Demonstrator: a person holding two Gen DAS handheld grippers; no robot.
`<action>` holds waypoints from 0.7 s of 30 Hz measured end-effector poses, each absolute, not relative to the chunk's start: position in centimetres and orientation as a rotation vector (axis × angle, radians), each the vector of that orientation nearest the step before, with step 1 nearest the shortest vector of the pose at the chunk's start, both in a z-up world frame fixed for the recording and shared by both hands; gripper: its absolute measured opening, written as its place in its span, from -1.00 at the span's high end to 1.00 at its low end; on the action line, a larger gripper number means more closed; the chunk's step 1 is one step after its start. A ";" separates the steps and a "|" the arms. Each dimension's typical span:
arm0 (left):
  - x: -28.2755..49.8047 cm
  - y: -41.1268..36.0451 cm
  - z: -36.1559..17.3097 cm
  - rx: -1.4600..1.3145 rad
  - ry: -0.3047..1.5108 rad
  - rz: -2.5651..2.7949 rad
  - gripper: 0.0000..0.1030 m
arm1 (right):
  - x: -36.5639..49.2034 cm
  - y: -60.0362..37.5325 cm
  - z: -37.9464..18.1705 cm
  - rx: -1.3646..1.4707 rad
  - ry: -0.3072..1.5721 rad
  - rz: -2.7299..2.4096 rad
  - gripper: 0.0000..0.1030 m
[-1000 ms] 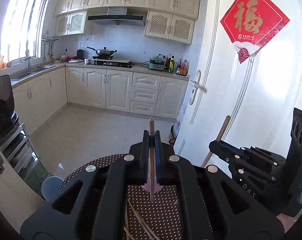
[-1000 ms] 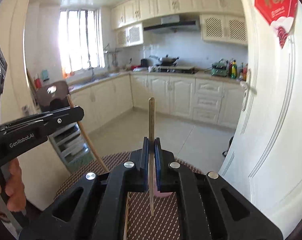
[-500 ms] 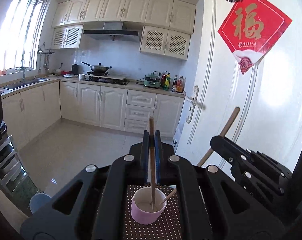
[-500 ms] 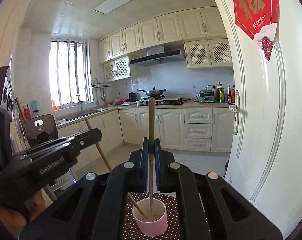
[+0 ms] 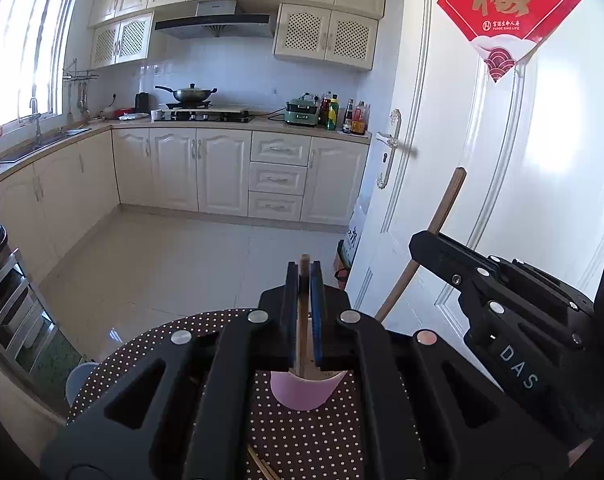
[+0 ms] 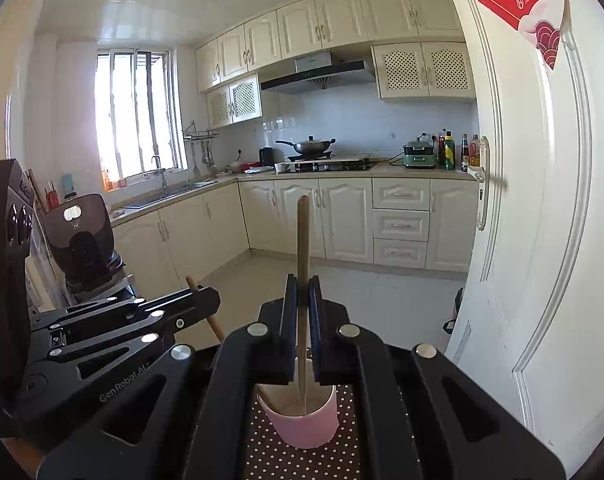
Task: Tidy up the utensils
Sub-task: 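Carry both chopsticks over the pink cup and open both tools to drop them in, then withdraw both open tools from the cup back toward the loose chopsticks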
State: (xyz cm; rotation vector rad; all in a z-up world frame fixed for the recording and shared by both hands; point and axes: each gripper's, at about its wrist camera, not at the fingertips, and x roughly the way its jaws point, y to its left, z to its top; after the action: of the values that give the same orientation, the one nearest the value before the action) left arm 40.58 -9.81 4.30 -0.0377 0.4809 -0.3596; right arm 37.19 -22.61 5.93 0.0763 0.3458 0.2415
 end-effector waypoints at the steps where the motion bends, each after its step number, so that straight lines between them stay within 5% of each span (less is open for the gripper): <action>1: 40.6 -9.8 4.2 -0.034 0.494 -0.362 0.68 | 37.2 -22.6 5.7 0.074 0.356 0.240 0.92; 2: 40.5 -9.7 4.1 -0.034 0.498 -0.358 0.56 | 37.2 -22.6 5.6 0.075 0.360 0.237 0.92; 4: 40.2 -9.4 4.1 -0.028 0.487 -0.337 -0.11 | 37.3 -22.7 5.3 0.078 0.378 0.236 0.92; 15: 38.2 -7.2 4.4 0.011 0.496 -0.287 -0.34 | 37.0 -23.3 4.5 0.110 0.452 0.211 0.87; 18: 37.5 -5.9 4.0 0.020 0.515 -0.273 -0.37 | 36.2 -23.4 4.8 0.101 0.455 0.200 0.67; 21: 36.8 -4.6 3.6 0.042 0.538 -0.250 -0.37 | 35.2 -23.4 5.5 0.090 0.441 0.189 0.17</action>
State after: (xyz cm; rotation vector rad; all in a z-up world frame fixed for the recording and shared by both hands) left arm 36.75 -4.62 3.63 0.0417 0.5379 -0.2499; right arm 35.16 -23.39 5.50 0.0898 0.4408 0.1890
